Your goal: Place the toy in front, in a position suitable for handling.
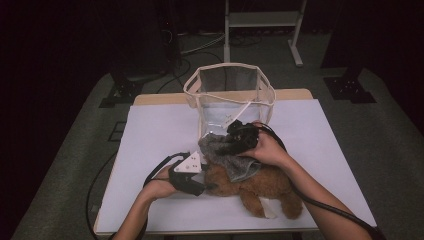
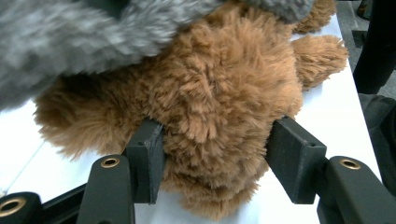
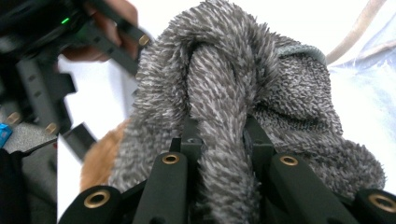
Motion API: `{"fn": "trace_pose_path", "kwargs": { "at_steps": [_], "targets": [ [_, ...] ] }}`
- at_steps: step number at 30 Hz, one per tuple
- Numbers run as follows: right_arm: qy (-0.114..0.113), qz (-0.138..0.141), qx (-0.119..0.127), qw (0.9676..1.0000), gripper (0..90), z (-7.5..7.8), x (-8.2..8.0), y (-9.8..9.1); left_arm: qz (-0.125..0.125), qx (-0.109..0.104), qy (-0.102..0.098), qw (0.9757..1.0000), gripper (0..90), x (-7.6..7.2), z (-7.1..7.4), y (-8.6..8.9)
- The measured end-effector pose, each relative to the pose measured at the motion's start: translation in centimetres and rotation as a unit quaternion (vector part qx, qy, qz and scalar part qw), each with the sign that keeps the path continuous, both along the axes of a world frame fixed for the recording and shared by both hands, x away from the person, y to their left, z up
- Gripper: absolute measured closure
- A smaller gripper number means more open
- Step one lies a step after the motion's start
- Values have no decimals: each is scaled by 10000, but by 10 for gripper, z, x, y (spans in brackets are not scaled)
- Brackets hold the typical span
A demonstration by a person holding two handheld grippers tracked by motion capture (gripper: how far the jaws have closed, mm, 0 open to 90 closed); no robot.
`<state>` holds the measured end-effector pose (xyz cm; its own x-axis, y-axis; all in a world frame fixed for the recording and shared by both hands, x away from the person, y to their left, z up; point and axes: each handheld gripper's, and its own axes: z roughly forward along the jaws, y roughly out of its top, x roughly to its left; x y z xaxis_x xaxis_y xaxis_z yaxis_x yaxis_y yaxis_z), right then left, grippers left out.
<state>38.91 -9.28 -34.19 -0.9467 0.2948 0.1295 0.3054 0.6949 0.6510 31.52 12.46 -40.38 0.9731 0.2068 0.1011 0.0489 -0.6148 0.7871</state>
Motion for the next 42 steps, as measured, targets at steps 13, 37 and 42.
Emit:
{"fn": "trace_pose_path", "kwargs": {
  "at_steps": [13,37,42],
  "targets": [
    [-284,-149,152,9994,741,-1,-58,-58,395,-149,-80,9991,404,16,2,-10],
    [-320,-767,233,9963,744,-10,-22,-78,500,-35,121,9987,476,24,-8,-14],
    [-392,-488,453,9970,741,0,-33,-68,414,-73,173,9990,485,23,-7,-17]
  ]
}}
